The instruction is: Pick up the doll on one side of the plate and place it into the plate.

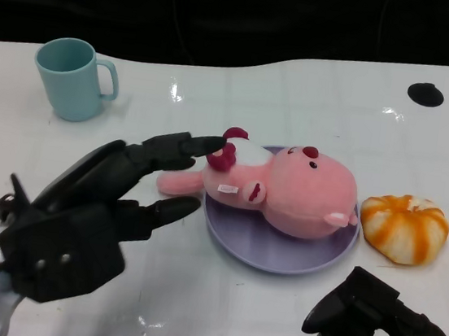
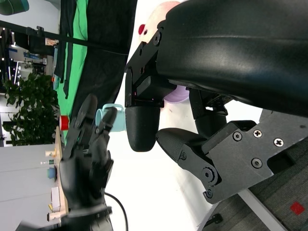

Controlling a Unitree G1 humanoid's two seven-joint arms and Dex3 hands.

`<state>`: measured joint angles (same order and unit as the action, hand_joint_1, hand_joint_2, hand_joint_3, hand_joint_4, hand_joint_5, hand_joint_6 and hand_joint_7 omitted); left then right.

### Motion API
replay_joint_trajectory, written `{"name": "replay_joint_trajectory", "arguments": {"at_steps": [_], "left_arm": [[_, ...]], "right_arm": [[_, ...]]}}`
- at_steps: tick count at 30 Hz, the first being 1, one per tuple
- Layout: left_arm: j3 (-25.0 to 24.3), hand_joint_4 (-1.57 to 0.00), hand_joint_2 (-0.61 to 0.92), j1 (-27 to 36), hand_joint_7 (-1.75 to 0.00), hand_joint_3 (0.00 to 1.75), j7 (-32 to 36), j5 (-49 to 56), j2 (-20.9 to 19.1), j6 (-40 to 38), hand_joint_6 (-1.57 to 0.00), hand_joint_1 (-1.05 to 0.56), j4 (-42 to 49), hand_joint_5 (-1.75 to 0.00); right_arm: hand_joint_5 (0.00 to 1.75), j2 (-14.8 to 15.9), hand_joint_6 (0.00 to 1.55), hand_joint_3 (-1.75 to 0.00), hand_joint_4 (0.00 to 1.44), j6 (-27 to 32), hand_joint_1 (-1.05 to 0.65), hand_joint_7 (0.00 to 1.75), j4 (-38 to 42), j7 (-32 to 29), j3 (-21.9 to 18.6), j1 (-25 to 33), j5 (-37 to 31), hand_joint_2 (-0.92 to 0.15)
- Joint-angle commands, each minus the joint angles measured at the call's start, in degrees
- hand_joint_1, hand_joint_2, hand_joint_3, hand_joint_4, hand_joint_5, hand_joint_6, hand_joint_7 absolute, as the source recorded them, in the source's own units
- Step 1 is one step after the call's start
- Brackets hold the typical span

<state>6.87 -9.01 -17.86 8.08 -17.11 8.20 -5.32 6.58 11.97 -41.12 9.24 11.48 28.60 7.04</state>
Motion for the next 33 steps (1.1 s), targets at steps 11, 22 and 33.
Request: {"name": "replay_joint_trajectory", "arguments": {"at_steps": [11, 22, 33], "left_arm": [[-7.88, -0.75, 0.47, 15.78, -1.10, 1.23, -1.11, -26.51, 2.96, -24.05, -0.76, -0.09, -21.14, -1.42], [-11.46, -0.84, 0.53, 22.68, -1.46, 1.26, 0.80, -34.70, 2.57, -38.67, -0.79, -0.09, -29.81, -1.74], [-11.83, -0.88, 0.50, 22.57, -1.71, 1.39, -0.50, -38.94, 3.14, -43.29, -0.72, -0.05, -23.81, -1.75]], "right_arm": [[1.75, 0.61, 0.51, -1.28, 0.64, -0.60, -0.20, 1.57, -1.46, -0.48, 0.67, 1.33, -0.69, -0.53], [1.75, 0.84, 0.51, -1.29, 0.65, -1.05, -0.20, 1.59, -0.31, 0.15, -0.31, 0.45, 0.20, -0.53], [1.75, 1.16, 0.49, -1.22, 0.63, -2.03, -0.22, 1.57, 1.47, 1.99, -3.28, 0.34, 2.12, -0.55]]}}
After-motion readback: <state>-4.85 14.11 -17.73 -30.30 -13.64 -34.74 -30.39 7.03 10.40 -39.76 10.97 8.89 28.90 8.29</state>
